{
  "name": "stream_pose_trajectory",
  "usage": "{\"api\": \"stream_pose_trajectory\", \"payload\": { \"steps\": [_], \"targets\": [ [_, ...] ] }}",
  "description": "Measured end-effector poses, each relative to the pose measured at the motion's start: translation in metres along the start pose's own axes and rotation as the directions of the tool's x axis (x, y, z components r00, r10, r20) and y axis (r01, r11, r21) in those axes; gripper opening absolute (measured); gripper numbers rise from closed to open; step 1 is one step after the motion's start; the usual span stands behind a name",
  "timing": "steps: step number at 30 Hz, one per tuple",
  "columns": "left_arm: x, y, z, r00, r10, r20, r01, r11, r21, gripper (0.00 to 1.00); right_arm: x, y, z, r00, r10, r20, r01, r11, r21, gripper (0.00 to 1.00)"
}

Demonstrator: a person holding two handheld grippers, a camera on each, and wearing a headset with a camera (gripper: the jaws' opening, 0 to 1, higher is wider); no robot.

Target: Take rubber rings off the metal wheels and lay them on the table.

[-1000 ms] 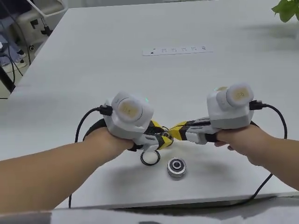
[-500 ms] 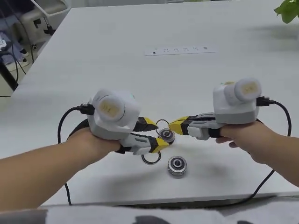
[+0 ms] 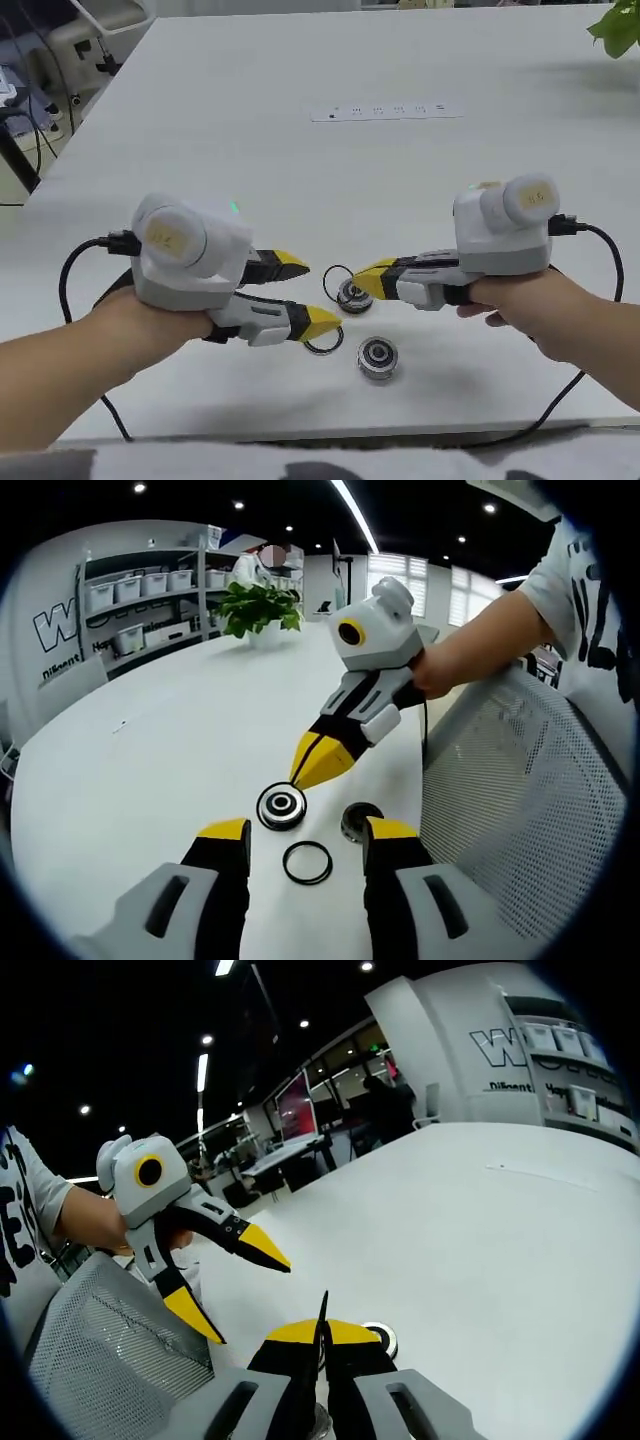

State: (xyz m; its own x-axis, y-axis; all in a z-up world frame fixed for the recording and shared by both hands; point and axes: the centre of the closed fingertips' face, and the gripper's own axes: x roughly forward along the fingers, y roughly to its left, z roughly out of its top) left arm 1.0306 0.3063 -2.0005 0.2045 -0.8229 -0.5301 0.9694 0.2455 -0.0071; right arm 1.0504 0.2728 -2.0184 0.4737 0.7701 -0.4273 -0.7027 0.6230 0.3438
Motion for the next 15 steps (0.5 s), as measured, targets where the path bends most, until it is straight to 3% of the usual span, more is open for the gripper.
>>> {"api": "stream_pose_trajectory", "payload": {
  "steps": [15],
  "targets": [
    [-0.028, 0.002, -0.011, 0.9986, 0.05, 0.017, -0.05, 0.999, -0.02, 0.55, 0.013, 0.027, -0.019, 0.9946, 0.079, -0.067, -0.078, 0.997, 0.005, 0.0]
  ]
}}
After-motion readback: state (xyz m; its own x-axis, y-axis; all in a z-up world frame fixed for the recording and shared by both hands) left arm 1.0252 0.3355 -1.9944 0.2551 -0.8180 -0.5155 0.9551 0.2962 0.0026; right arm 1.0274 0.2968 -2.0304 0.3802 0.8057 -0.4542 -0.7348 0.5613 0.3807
